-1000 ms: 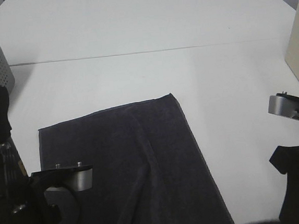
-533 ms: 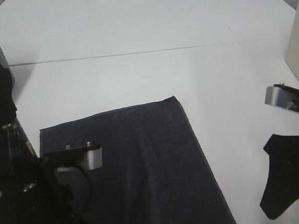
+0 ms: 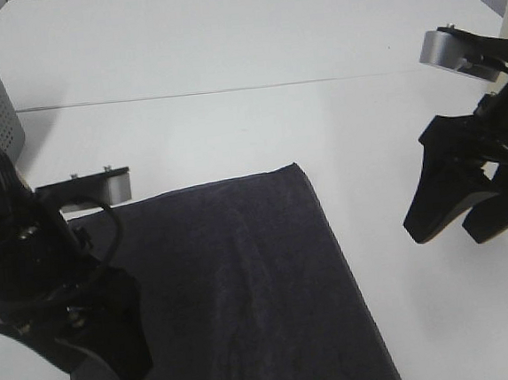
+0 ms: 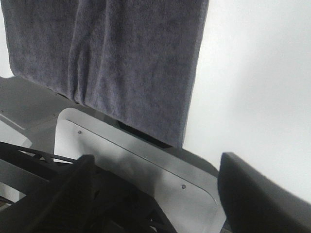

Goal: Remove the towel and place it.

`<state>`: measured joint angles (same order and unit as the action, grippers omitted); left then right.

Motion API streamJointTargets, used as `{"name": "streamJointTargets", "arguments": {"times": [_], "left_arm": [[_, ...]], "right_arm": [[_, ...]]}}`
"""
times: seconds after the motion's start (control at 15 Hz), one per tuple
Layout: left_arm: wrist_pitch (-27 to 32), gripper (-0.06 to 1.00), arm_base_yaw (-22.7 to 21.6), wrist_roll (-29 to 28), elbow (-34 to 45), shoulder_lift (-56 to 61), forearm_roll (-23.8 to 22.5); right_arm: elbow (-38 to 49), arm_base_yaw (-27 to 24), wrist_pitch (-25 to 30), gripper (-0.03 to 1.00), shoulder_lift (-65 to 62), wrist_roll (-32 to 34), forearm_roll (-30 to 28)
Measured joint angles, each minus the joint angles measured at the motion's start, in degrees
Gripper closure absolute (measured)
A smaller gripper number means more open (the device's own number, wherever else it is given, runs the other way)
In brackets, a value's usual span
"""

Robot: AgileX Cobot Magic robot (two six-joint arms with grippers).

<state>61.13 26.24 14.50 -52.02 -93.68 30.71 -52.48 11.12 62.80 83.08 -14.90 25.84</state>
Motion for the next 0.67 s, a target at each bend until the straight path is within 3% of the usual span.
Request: {"name": "streamJointTargets", "arguments": {"times": [0.33,0.47,0.67], "left_arm": [[-7.79,0.22,-13.81,3.09,0.0,-0.06,-0.92],[-12.49,0.21,-18.05,4.35,-0.06,-1.15,-1.03],[-14.67,0.21,-23.38,6.7,-0.06,-5.1,-1.03]], "right_arm": [[-14.55,-0.97,3.09,0.28,15.7,-6.99,5.84],[-19.37,-3.67,4.93,0.28,21.43,-11.23,10.49],[-25.27,-4.81,6.3,0.28,28.65,-14.44,11.92]]}}
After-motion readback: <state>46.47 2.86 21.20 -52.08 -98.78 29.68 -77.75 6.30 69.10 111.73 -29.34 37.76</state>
